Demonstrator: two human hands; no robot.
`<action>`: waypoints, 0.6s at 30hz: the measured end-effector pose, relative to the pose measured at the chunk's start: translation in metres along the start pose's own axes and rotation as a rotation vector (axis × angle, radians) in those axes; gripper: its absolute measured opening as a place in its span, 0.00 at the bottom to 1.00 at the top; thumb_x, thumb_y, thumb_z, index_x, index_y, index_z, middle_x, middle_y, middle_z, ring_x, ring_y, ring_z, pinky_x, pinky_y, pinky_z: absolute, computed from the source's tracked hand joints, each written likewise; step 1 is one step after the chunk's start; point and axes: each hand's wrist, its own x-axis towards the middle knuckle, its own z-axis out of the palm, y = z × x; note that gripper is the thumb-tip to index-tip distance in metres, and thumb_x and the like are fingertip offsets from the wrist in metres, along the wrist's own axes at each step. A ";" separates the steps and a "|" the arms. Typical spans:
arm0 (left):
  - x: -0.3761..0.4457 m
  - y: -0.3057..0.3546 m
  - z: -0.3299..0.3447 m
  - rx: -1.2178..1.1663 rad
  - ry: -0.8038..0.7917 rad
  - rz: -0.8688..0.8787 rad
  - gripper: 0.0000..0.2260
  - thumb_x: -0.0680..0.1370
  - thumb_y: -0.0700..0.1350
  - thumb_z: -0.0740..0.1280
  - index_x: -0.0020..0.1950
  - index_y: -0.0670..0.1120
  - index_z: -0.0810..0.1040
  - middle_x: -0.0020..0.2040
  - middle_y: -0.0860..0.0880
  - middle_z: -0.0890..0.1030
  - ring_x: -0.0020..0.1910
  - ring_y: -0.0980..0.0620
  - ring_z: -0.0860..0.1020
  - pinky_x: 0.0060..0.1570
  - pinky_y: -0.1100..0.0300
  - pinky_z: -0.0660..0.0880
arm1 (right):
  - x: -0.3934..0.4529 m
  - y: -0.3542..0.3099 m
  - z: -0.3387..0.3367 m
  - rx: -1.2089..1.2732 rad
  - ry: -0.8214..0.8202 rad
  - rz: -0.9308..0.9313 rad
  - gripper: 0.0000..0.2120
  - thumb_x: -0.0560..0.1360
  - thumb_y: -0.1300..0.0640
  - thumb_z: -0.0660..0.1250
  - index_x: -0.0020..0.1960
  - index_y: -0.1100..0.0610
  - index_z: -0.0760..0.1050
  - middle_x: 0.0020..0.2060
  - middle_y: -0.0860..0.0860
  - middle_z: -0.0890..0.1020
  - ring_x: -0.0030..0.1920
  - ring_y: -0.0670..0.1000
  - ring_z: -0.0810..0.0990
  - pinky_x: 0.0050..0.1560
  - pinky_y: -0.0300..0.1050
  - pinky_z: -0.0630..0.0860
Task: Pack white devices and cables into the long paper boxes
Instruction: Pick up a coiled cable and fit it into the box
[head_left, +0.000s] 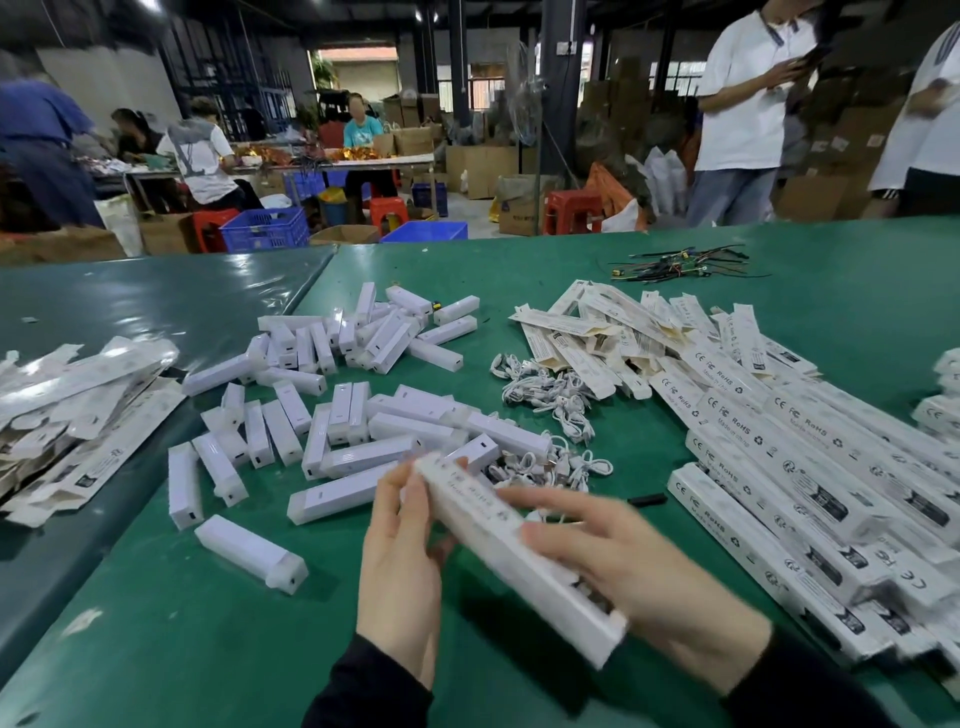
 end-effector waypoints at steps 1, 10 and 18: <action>-0.001 -0.002 -0.001 0.053 -0.006 -0.001 0.10 0.82 0.48 0.57 0.58 0.49 0.75 0.53 0.49 0.84 0.54 0.54 0.82 0.51 0.55 0.75 | -0.003 -0.004 -0.013 -0.069 0.115 -0.083 0.14 0.75 0.55 0.70 0.56 0.40 0.81 0.46 0.54 0.86 0.38 0.52 0.81 0.41 0.46 0.78; -0.002 -0.003 0.001 0.178 0.013 -0.013 0.08 0.83 0.42 0.57 0.51 0.47 0.76 0.44 0.47 0.85 0.46 0.50 0.82 0.46 0.51 0.77 | -0.037 0.023 -0.104 -1.215 0.771 -0.229 0.10 0.71 0.54 0.74 0.53 0.49 0.85 0.31 0.44 0.75 0.33 0.49 0.73 0.28 0.39 0.64; 0.001 -0.003 -0.003 0.154 0.083 -0.032 0.08 0.82 0.39 0.58 0.48 0.46 0.76 0.39 0.46 0.84 0.38 0.52 0.80 0.35 0.56 0.76 | -0.035 0.023 -0.113 -1.254 0.846 -0.095 0.10 0.73 0.50 0.70 0.53 0.47 0.84 0.40 0.46 0.78 0.43 0.50 0.74 0.35 0.42 0.69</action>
